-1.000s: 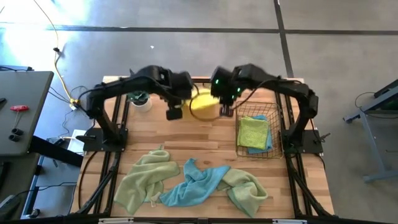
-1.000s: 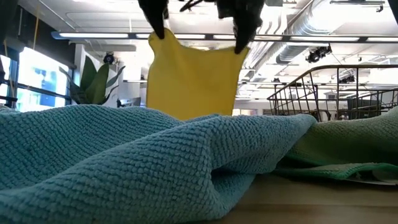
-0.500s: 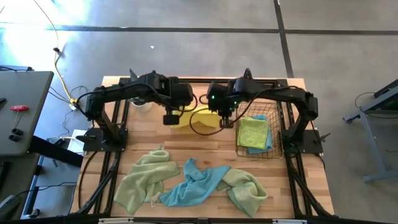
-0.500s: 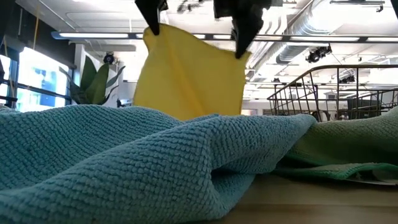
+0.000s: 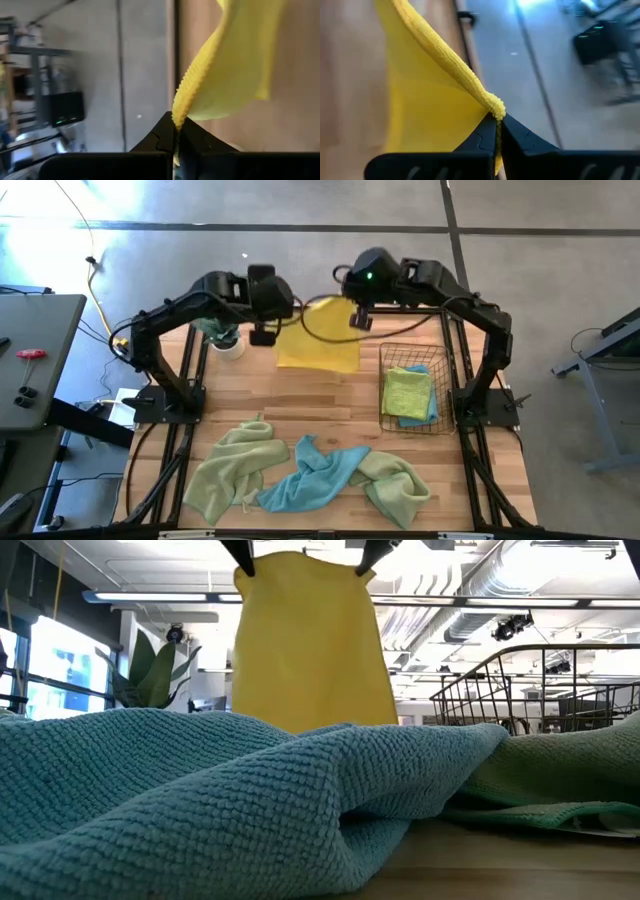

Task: Fold microfiber towels
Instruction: Fold the yellow microfiber cloth

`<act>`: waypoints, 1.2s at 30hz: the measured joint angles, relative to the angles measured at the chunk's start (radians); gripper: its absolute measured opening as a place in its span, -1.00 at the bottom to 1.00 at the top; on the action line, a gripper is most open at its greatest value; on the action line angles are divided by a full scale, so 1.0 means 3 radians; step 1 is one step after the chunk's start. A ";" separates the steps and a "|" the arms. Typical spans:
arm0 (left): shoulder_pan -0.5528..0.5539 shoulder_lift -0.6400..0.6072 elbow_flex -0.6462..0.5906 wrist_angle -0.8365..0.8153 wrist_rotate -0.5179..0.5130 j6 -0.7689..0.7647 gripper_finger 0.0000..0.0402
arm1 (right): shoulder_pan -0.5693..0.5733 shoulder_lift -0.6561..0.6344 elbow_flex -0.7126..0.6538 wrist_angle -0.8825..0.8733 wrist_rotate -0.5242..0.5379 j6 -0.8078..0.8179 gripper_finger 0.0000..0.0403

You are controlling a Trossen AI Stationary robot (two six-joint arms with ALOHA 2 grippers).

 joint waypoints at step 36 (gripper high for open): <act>0.0121 0.0094 -0.1329 0.0401 0.2402 -0.0678 -1.00 | -0.0007 0.0528 -0.0006 -0.1004 -0.1533 0.0584 -1.00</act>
